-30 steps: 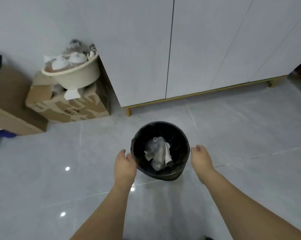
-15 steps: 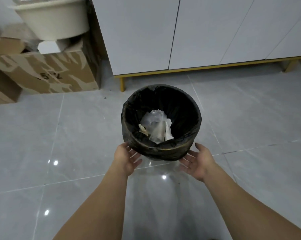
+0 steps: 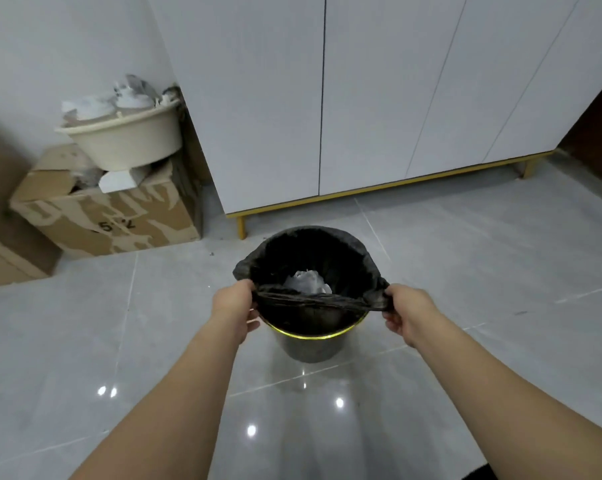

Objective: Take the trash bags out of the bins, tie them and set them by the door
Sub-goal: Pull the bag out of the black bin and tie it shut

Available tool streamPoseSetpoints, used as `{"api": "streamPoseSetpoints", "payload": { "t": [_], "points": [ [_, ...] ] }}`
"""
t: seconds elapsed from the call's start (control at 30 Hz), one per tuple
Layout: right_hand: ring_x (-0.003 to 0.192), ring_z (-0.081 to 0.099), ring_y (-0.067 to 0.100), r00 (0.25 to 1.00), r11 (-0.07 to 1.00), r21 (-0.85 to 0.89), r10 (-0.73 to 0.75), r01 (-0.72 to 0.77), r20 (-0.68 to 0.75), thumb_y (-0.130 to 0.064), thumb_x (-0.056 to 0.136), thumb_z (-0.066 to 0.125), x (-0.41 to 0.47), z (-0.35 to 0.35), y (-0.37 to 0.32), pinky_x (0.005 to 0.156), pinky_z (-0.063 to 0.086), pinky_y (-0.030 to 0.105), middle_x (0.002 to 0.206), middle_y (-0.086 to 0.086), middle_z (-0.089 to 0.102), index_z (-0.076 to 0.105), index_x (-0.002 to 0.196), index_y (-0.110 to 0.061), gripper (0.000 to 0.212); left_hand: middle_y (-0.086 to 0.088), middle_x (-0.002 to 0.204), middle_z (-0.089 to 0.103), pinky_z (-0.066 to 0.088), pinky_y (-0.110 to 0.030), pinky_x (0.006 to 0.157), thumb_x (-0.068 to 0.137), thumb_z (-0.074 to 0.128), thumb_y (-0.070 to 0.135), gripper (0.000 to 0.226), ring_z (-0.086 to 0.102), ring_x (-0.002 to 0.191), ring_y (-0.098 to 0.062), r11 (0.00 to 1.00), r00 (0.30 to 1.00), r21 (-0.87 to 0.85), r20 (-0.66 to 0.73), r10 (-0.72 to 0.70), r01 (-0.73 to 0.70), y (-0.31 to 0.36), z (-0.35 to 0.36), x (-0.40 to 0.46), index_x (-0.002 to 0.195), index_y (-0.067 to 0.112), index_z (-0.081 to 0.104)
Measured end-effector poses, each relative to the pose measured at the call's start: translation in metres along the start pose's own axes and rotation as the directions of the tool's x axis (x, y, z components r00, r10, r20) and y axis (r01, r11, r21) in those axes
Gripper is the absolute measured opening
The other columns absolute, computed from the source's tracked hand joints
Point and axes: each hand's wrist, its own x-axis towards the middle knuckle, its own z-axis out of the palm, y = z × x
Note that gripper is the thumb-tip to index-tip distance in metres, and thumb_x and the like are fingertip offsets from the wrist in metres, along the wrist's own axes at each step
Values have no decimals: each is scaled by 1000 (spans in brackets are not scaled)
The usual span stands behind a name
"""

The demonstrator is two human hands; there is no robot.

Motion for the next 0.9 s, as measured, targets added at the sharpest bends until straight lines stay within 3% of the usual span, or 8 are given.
{"api": "streamPoseSetpoints", "payload": {
  "t": [0.13, 0.3, 0.43, 0.5, 0.6, 0.67, 0.8, 0.9],
  "points": [
    [58, 45, 20, 986, 979, 137, -158, 150, 46, -10, 88, 47, -3, 12, -32, 56, 39, 29, 66, 5, 49, 53, 77, -12, 13, -5, 72, 42, 34, -31, 58, 86, 54, 14, 8, 39, 61, -18, 962, 962, -19, -42, 271, -272, 31, 11, 6, 81, 10, 48],
    [50, 53, 17, 921, 847, 516, -292, 124, 257, -17, 91, 38, -23, 22, -62, 42, 43, 18, 60, 3, 55, 52, 76, -14, 22, -1, 65, 51, 44, -21, 47, 88, 54, 16, 9, 53, 51, -12, 882, 951, -417, 110, 288, -219, 65, 26, -11, 82, 9, 55],
    [78, 67, 26, 811, 672, 738, -463, 56, 359, -20, 91, 33, -32, 8, -94, 81, 52, 37, 84, 13, 71, 65, 82, -1, 38, -5, 64, 63, 50, -31, 73, 93, 45, 18, 25, 59, 69, -20, 748, 877, -642, 251, 411, -167, 90, 27, -25, 75, 6, 58],
    [77, 69, 26, 787, 625, 777, -516, 76, 338, -21, 89, 36, -35, 1, -106, 83, 50, 37, 82, 13, 72, 70, 75, -1, 42, -2, 60, 55, 42, -32, 66, 92, 46, 17, 26, 50, 60, -19, 728, 834, -646, 255, 490, -230, 105, 25, -33, 67, 13, 48],
    [71, 67, 23, 754, 574, 814, -574, 93, 319, -21, 87, 39, -41, -9, -118, 78, 49, 34, 75, 9, 69, 70, 64, -5, 42, 0, 62, 50, 33, -31, 56, 89, 56, 25, 18, 42, 57, -18, 782, 743, -179, 243, 623, -597, 116, 24, -34, 75, 16, 50],
    [66, 67, 21, 739, 531, 845, -593, 63, 318, -21, 91, 36, -46, -14, -124, 76, 50, 32, 73, 7, 68, 68, 55, -7, 50, 3, 75, 60, 40, -32, 60, 85, 60, 41, 21, 55, 67, -19, 579, 697, 395, 315, 644, -713, 115, 23, -34, 96, 25, 52],
    [66, 64, 21, 710, 489, 872, -620, 16, 335, -20, 92, 37, -53, -16, -131, 72, 49, 31, 73, 5, 65, 58, 71, -8, 32, -8, 114, 63, 47, -34, 80, 86, 54, 52, 53, 60, 103, -30, 5, 838, 915, 367, 405, -403, 92, 30, -26, 125, 17, 45],
    [57, 56, 18, 719, 512, 858, -614, 49, 325, -20, 93, 39, -54, -15, -132, 62, 45, 29, 67, 1, 57, 48, 73, -13, 23, -6, 87, 60, 47, -32, 77, 93, 43, 25, 29, 60, 90, -28, -220, 880, 932, 347, 324, -287, 67, 28, -16, 107, 8, 61]
  ]
}}
